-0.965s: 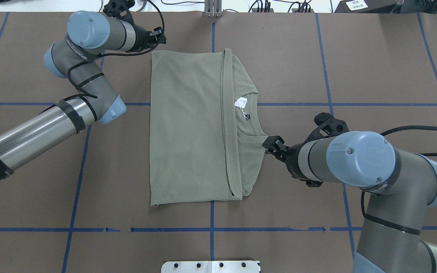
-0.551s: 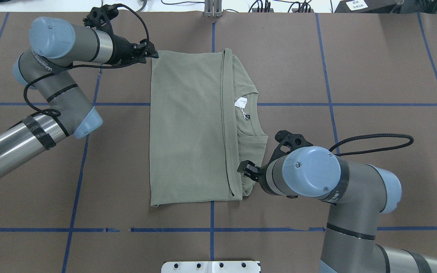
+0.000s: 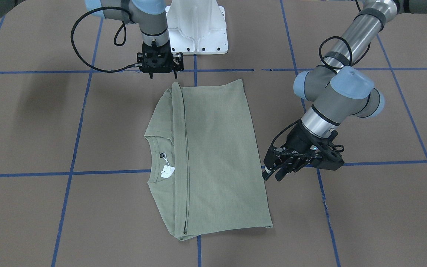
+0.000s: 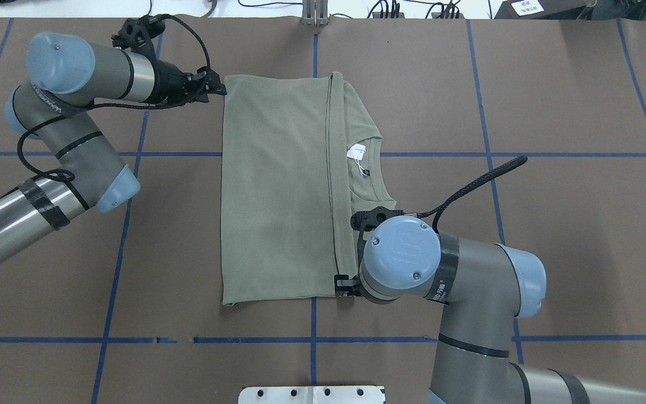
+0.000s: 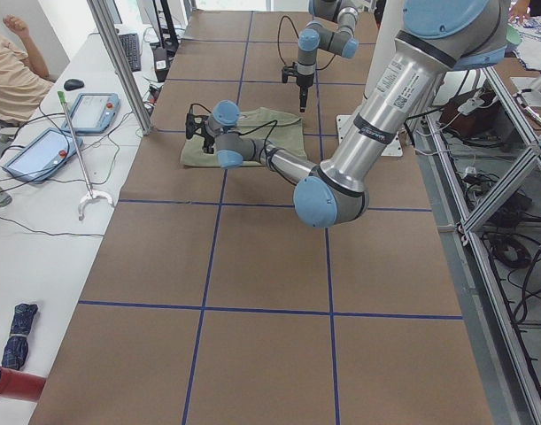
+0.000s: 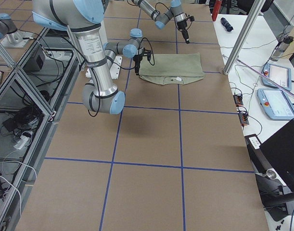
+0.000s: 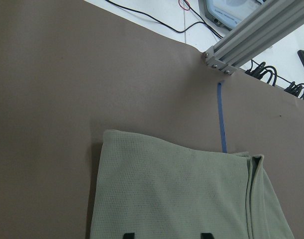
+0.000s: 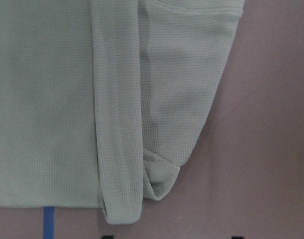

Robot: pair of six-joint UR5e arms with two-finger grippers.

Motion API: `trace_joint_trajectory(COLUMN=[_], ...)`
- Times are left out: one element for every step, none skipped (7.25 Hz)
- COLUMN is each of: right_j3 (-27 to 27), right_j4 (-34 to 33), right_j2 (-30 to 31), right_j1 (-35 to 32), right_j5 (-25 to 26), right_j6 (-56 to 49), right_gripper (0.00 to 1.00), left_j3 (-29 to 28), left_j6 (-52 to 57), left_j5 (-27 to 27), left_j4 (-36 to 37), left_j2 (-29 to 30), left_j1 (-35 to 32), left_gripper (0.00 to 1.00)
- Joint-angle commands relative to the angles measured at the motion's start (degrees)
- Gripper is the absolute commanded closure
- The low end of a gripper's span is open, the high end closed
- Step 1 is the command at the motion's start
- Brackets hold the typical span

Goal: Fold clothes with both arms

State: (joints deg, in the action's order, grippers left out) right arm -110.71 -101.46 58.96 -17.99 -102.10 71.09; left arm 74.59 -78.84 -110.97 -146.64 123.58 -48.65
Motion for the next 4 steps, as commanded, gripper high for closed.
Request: trace_joint_trajectory(right_j3=[1.8,5.99,9.08,10.67], right_j4=[-7.6,-7.7,-7.7,-10.13], right_j2=[-2.97,-5.41,-7.61,-10.07], right_j1=[-0.03,-0.03,-0.21,-0.29], right_j5=[-1.94,-3.79,-4.33,-5.12], right_j6=[-14.62,-17.79,-18.87,-19.23], right_gripper=[0.49,0.52,0.52,0.51], left_j3=[0.03,0.03,0.03,0.03], left_j6=[0.0,0.0,0.0,0.0], left_j5=[0.06,0.06,0.14,0.23], left_j4=[-0.57,-0.58,-0.58,-0.58], left_j2=[-1.32,-1.33,-1.33,-1.5], left_j1=[0.04,0.13,0.13,0.22], left_gripper=[0.46,0.46,0.46,0.46])
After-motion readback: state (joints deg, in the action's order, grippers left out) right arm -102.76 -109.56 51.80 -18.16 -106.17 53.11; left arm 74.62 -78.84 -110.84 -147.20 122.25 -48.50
